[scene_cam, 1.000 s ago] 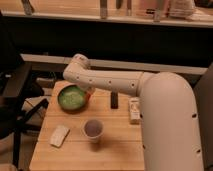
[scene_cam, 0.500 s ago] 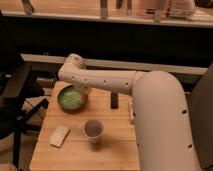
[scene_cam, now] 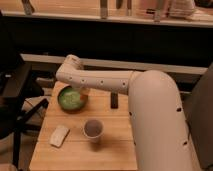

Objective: Place the pepper in the ceramic bowl

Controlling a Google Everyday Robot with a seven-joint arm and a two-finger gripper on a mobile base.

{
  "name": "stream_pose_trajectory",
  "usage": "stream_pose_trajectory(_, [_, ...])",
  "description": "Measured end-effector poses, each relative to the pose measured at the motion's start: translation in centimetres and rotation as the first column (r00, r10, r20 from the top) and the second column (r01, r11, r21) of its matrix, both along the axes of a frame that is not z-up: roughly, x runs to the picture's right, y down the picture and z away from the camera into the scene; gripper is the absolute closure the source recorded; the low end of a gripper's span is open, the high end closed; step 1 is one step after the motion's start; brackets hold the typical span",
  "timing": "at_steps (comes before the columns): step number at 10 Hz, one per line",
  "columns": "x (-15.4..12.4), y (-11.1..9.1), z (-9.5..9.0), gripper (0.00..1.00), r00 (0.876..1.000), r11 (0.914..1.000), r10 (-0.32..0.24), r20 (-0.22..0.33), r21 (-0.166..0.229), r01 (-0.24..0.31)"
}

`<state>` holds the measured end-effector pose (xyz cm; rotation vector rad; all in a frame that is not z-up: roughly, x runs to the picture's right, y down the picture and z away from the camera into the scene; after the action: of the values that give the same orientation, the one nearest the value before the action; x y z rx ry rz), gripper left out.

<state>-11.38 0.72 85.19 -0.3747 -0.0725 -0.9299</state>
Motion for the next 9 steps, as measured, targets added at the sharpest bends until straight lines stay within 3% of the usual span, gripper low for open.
stream_pose_trajectory(3, [0.49, -0.09, 0.2, 0.61, 1.0, 1.0, 0.004, -0.005, 0.003, -0.004])
stream_pose_trajectory(5, [0.14, -0.02, 0.38, 0.38, 1.0, 1.0, 0.008, 0.0, 0.004, -0.008])
stream_pose_trajectory(9, [0.19, -0.11, 0.68, 0.32, 1.0, 0.9999, 0.009, 0.001, 0.007, -0.009])
